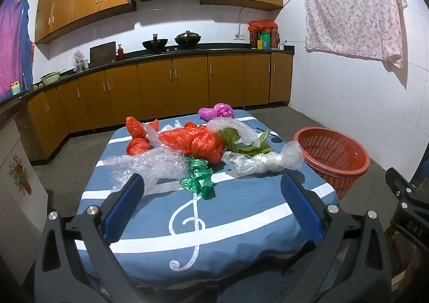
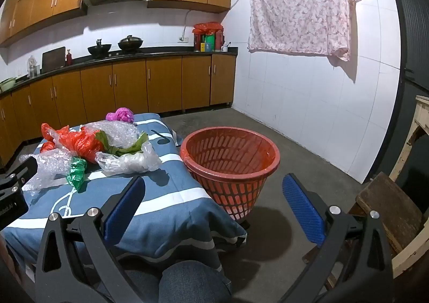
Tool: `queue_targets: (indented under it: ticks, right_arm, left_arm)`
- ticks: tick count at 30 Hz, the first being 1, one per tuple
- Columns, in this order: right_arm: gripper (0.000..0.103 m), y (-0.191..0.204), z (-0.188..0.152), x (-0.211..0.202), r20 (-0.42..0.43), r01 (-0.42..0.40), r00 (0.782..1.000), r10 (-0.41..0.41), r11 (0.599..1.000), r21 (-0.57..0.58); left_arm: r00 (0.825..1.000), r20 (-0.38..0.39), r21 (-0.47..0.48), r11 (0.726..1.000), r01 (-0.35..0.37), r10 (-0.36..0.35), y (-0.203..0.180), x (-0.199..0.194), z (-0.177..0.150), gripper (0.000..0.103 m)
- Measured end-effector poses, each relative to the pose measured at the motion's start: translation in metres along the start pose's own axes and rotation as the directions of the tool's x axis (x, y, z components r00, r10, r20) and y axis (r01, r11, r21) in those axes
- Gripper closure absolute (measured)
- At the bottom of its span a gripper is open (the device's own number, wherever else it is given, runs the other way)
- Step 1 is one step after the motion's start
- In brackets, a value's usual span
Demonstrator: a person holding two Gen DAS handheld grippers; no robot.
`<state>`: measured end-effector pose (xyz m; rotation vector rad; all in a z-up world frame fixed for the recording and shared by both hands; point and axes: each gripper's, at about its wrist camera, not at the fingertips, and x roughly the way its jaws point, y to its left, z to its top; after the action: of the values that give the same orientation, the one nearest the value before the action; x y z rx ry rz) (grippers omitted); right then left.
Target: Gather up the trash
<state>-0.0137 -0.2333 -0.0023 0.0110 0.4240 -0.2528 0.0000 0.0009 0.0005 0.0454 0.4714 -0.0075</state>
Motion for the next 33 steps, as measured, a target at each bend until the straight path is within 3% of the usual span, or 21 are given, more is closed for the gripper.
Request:
queue_targets:
  ticks: [33]
  right_arm:
    - [0.002, -0.0006, -0.0012, 0.0004, -0.001, -0.003, 1.000, 0.003, 1.000, 0.006]
  left_arm:
    - [1.000, -0.001, 0.004, 1.000, 0.001, -0.001, -0.0009, -0.0004, -0.0005, 0.004]
